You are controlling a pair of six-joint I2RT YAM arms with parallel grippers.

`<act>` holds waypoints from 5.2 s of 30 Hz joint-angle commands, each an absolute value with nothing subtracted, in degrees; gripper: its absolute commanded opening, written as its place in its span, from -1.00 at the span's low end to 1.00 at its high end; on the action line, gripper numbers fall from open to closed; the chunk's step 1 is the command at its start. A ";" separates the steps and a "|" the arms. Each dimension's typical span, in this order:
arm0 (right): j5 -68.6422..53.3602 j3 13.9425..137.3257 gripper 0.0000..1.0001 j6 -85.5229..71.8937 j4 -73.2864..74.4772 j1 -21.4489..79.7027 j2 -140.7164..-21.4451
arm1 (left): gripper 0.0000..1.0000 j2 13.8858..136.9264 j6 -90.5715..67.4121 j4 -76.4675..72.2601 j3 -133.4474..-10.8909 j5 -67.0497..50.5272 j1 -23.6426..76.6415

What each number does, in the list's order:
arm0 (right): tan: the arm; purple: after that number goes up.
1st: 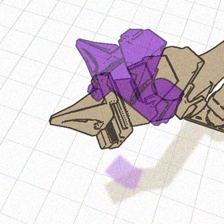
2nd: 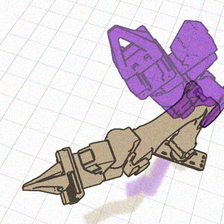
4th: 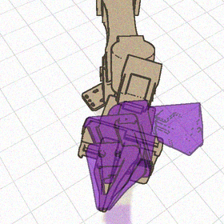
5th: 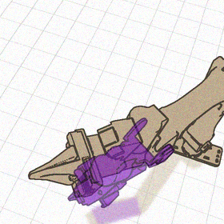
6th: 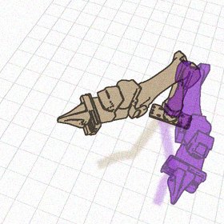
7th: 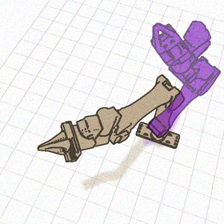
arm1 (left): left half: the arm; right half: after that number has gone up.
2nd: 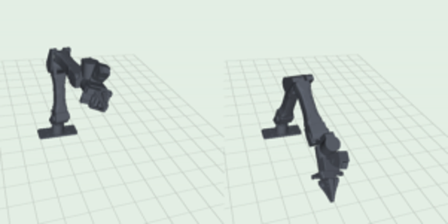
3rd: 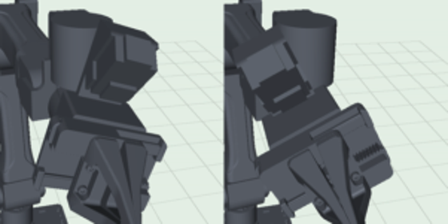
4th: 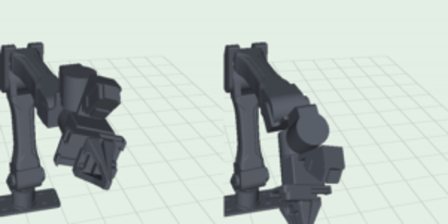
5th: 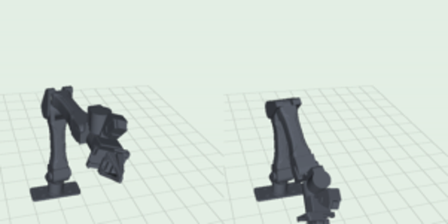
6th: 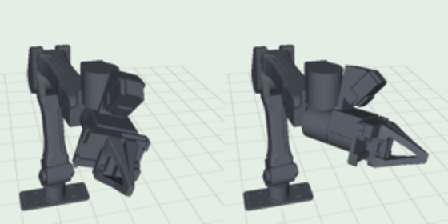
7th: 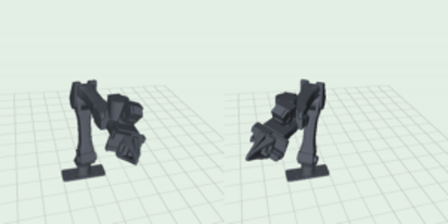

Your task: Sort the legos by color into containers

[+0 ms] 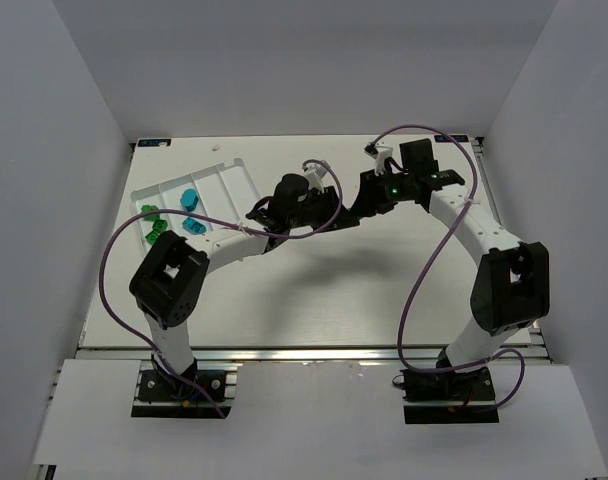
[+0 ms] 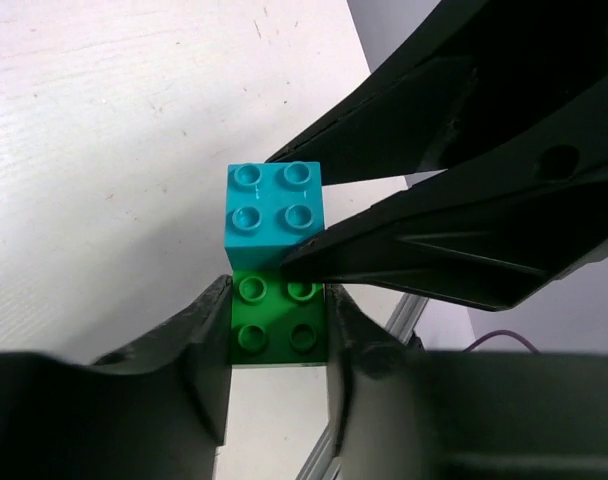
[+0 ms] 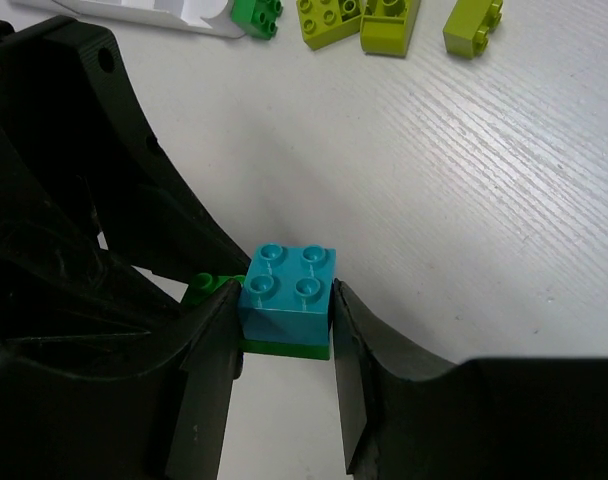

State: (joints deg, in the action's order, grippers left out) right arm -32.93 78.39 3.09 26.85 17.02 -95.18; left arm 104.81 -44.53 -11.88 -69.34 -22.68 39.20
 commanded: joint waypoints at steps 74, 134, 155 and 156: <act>-45.27 91.82 -1.00 24.69 11.17 33.46 -105.97 | 0.40 80.26 -27.68 34.56 -69.27 0.10 -16.61; -45.59 99.16 -0.01 18.36 11.15 32.36 -111.13 | -0.05 68.01 -41.05 16.79 -53.77 -13.89 12.29; -50.89 104.65 0.39 77.26 34.80 28.12 -123.36 | -0.18 67.87 -37.08 31.28 -61.53 5.78 18.46; -50.54 109.81 0.43 76.73 35.59 29.26 -125.14 | -0.05 66.02 -37.61 32.77 -60.48 6.50 18.37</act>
State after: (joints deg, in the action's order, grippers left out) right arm -50.61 100.68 78.70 35.07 27.00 -121.54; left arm 71.99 -34.63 28.84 -62.78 1.26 18.48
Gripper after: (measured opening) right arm 0.707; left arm 0.441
